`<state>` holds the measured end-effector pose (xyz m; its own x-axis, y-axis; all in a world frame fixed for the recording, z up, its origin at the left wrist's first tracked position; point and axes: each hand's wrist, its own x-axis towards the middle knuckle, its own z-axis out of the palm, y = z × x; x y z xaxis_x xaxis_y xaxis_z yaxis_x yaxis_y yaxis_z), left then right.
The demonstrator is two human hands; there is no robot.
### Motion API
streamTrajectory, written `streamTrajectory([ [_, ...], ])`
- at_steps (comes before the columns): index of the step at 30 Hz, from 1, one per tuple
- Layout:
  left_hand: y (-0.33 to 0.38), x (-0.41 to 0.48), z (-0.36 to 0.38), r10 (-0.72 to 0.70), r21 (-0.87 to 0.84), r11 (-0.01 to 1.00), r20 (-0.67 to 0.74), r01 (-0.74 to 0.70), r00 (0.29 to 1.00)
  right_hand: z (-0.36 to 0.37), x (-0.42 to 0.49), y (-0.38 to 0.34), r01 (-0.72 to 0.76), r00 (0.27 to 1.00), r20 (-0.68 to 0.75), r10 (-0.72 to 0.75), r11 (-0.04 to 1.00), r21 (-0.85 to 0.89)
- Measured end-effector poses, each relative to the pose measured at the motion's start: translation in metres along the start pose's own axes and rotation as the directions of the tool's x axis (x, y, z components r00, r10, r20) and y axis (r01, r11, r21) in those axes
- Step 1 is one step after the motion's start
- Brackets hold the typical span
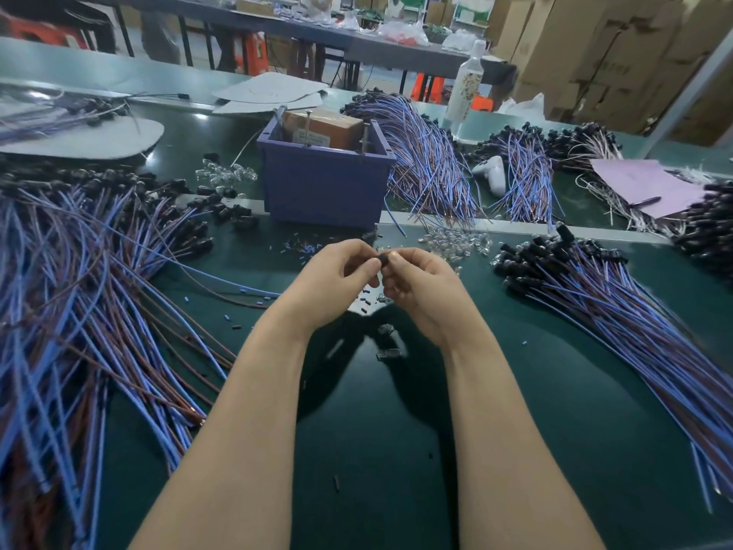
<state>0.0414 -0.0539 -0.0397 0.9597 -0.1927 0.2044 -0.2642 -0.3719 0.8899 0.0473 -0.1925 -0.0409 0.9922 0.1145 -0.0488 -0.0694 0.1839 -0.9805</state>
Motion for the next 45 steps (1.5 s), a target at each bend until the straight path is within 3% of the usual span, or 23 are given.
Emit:
streamTrajectory([
  [2, -0.001, 0.001, 0.003, -0.001, 0.025, 1.0, -0.021, 0.002, 1.0, 0.004, 0.0, 0.0, 0.009, 0.999, -0.044, -0.012, 0.999, -0.053],
  [3, -0.001, 0.003, 0.005, -0.007, 0.053, 0.999, -0.048, 0.01, 0.999, 0.007, 0.0, 0.0, 0.041, 0.995, -0.086, -0.056, 0.985, -0.17],
  [6, -0.002, 0.006, 0.009, -0.012, 0.171, 0.985, -0.137, 0.035, 0.99, 0.016, -0.001, 0.001, 0.143, 0.941, -0.151, -0.302, 0.762, -0.632],
  [8, -0.002, 0.007, 0.008, -0.003, 0.208, 0.977, -0.163, 0.037, 0.987, 0.019, -0.002, 0.001, 0.185, 0.917, -0.117, -0.382, 0.665, -0.724],
  [10, -0.001, 0.006, 0.005, 0.005, 0.166, 0.986, -0.138, 0.019, 0.99, 0.016, -0.001, 0.0, 0.19, 0.933, -0.126, -0.337, 0.758, -0.624],
  [12, 0.001, 0.004, 0.002, 0.013, 0.059, 0.998, -0.068, -0.009, 0.998, 0.011, -0.002, -0.005, 0.137, 0.977, -0.109, -0.184, 0.931, -0.339],
  [13, 0.002, 0.003, 0.0, 0.009, 0.022, 1.0, -0.04, -0.008, 0.999, 0.008, -0.003, -0.006, 0.113, 0.988, -0.08, -0.135, 0.967, -0.229],
  [14, 0.002, 0.002, 0.0, 0.001, 0.016, 1.0, -0.025, -0.001, 1.0, 0.007, -0.003, -0.006, 0.112, 0.989, -0.07, -0.132, 0.966, -0.234],
  [15, 0.002, 0.002, 0.0, -0.007, 0.038, 0.999, -0.026, 0.008, 1.0, 0.006, -0.003, -0.006, 0.134, 0.983, -0.076, -0.17, 0.928, -0.346],
  [17, 0.002, 0.003, 0.001, -0.021, 0.131, 0.991, -0.062, 0.029, 0.998, 0.009, -0.002, -0.003, 0.209, 0.941, -0.061, -0.332, 0.716, -0.666],
  [18, 0.003, 0.004, 0.002, -0.026, 0.178, 0.983, -0.085, 0.041, 0.996, 0.012, -0.002, -0.001, 0.227, 0.924, -0.045, -0.38, 0.639, -0.735],
  [19, 0.003, 0.004, 0.003, -0.031, 0.211, 0.976, -0.103, 0.052, 0.994, 0.013, -0.001, 0.0, 0.219, 0.923, -0.051, -0.381, 0.63, -0.745],
  [22, 0.001, 0.002, -0.003, -0.068, 0.255, 0.963, -0.08, 0.086, 0.994, 0.005, 0.004, -0.002, 0.123, 0.949, -0.176, -0.261, 0.822, -0.556],
  [24, 0.0, 0.0, -0.008, -0.103, 0.233, 0.965, -0.082, 0.12, 0.991, -0.006, 0.007, -0.002, 0.072, 0.927, -0.281, -0.249, 0.853, -0.518],
  [26, 0.001, 0.001, -0.011, -0.109, 0.15, 0.979, -0.17, 0.135, 0.979, -0.009, 0.009, 0.001, 0.035, 0.906, -0.308, -0.292, 0.774, -0.632],
  [28, 0.004, 0.002, -0.01, -0.117, 0.065, 0.988, -0.248, 0.137, 0.962, -0.005, 0.008, 0.004, -0.011, 0.931, -0.255, -0.26, 0.68, -0.733],
  [32, 0.002, 0.002, -0.008, -0.16, -0.046, 0.987, -0.263, 0.153, 0.951, -0.007, -0.005, -0.014, -0.044, 0.957, -0.19, -0.22, 0.535, -0.843],
  [35, 0.001, 0.003, -0.006, -0.178, -0.082, 0.983, -0.273, 0.162, 0.945, -0.007, -0.028, -0.032, -0.119, 0.993, -0.114, 0.037, 0.415, -0.902],
  [38, -0.001, 0.004, -0.007, -0.196, -0.092, 0.98, -0.309, 0.175, 0.931, 0.005, -0.049, -0.03, -0.178, 0.958, -0.088, 0.272, 0.328, -0.928],
  [45, -0.002, 0.004, -0.006, -0.216, -0.012, 0.974, -0.362, 0.227, 0.907, 0.016, -0.026, -0.012, -0.119, 0.989, -0.094, 0.115, 0.234, -0.965],
])
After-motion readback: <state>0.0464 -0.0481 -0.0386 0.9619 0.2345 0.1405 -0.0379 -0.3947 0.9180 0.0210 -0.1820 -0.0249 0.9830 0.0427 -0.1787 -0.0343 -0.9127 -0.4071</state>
